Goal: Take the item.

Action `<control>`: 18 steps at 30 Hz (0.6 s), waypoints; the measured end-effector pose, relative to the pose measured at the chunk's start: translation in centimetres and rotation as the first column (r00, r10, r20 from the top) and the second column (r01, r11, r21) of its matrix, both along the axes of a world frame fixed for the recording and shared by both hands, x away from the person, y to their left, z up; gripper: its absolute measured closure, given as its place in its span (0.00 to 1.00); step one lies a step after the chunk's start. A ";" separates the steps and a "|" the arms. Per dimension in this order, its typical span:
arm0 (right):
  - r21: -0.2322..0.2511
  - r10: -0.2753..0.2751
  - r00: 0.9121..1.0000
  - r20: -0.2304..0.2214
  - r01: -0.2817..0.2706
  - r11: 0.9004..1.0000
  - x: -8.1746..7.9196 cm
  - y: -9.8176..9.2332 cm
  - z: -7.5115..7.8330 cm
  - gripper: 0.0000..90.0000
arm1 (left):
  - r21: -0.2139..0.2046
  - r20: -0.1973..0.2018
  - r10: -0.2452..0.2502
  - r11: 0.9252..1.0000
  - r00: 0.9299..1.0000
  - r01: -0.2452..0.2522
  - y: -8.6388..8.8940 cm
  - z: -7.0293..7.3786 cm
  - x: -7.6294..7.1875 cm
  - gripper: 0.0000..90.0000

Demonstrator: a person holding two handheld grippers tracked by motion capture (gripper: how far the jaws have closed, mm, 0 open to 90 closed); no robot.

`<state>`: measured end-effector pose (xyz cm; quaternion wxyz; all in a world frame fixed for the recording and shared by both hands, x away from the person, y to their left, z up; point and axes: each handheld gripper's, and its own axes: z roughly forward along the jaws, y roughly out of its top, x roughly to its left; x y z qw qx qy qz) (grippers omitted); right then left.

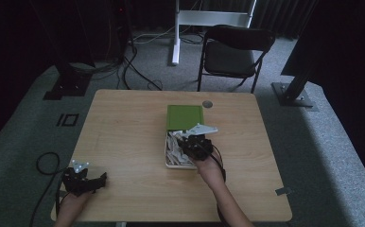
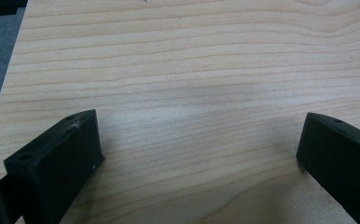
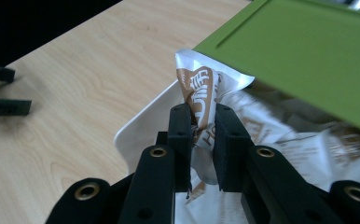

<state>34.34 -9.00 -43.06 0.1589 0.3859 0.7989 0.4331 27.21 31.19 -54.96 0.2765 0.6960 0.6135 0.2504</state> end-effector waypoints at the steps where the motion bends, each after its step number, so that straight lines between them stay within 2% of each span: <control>1: -0.002 -0.002 1.000 0.005 0.003 1.000 0.1 -0.2 0.2 0.88 | 0.000 0.000 0.000 1.000 1.000 0.000 0.0 0.0 0.0 0.01; 8: 0.001 -0.054 0.998 0.028 0.054 0.999 0.7 -1.9 1.2 0.88 | 0.000 0.000 0.000 1.000 1.000 0.000 0.0 0.0 0.0 0.01; 18: 0.010 -0.137 0.990 0.044 0.137 0.991 1.7 -4.6 1.5 0.88 | 0.002 -0.002 -0.002 1.000 1.000 0.002 0.0 0.0 0.0 0.01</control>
